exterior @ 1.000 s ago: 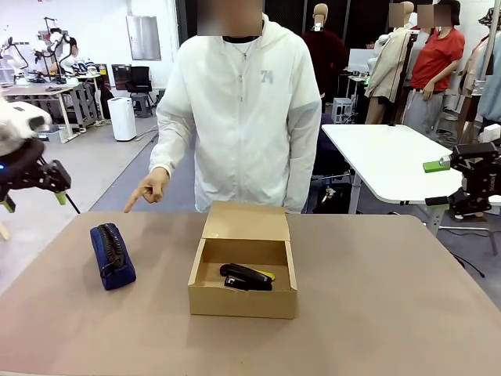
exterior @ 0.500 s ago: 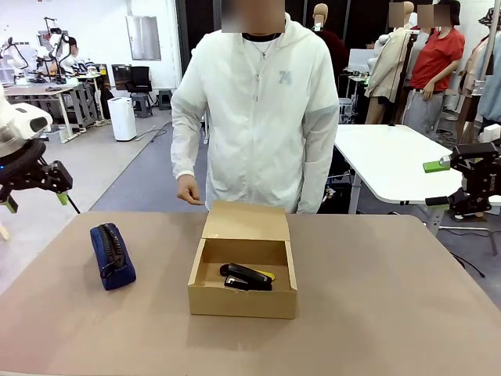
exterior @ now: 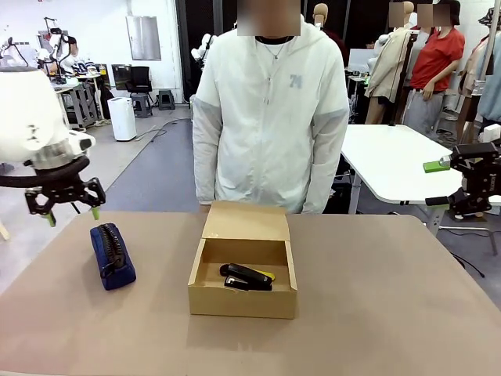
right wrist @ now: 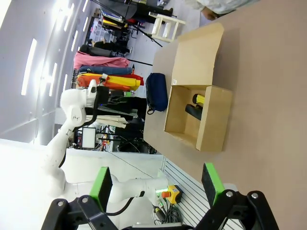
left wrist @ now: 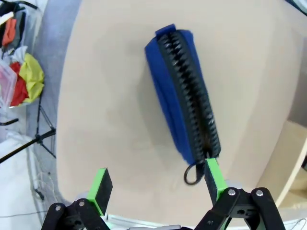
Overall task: Pack the items into the box.
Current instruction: Pick up the item indicated by the person and place it inside the Mailer Box.
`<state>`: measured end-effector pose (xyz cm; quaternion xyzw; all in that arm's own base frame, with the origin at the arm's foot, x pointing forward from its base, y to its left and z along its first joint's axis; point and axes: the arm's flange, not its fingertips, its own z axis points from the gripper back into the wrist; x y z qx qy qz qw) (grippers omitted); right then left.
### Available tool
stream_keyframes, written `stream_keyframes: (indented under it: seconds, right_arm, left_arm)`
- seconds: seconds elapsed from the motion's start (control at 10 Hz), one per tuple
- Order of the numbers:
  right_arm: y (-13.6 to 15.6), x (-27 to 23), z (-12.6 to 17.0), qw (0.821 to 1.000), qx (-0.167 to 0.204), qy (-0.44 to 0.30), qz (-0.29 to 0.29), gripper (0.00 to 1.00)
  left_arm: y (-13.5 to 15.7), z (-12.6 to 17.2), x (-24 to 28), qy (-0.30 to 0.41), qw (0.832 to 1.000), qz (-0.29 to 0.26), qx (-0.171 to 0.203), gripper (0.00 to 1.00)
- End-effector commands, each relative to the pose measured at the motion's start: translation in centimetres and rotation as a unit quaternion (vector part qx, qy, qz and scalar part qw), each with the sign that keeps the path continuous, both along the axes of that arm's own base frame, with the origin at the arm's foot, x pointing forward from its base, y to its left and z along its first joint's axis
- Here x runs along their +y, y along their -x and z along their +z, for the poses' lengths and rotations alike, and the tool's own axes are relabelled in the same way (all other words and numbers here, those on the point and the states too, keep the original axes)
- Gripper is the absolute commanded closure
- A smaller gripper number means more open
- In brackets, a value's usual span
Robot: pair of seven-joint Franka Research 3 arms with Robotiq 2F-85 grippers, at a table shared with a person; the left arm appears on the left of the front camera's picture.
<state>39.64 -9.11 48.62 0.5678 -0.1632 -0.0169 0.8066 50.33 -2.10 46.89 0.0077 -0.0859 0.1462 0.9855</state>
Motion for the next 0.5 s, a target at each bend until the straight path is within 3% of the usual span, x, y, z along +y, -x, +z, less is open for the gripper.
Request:
stream_keyframes:
  seconds: [0.0, 0.2, 0.3, 0.4]
  right_arm:
    - [0.1, -0.2, 0.3, 1.0, -0.002, 0.001, 0.008, 0.0]
    - [0.1, -0.2, 0.3, 1.0, -0.002, 0.001, 0.008, 0.0]
    - [0.1, -0.2, 0.3, 1.0, -0.002, 0.001, 0.008, 0.0]
    - [0.1, -0.2, 0.3, 1.0, -0.002, 0.001, 0.008, 0.0]
  left_arm:
    - [-3.7, -0.6, -0.8, -0.018, 0.999, -0.035, 0.015, 0.0]
    - [-6.1, -2.5, -2.2, 0.004, 0.994, -0.105, 0.032, 0.0]
    - [-6.5, -2.8, -3.0, -0.007, 0.996, -0.072, 0.053, 0.0]
    - [-5.2, -3.0, -2.4, -0.001, 0.998, -0.066, 0.025, 0.0]
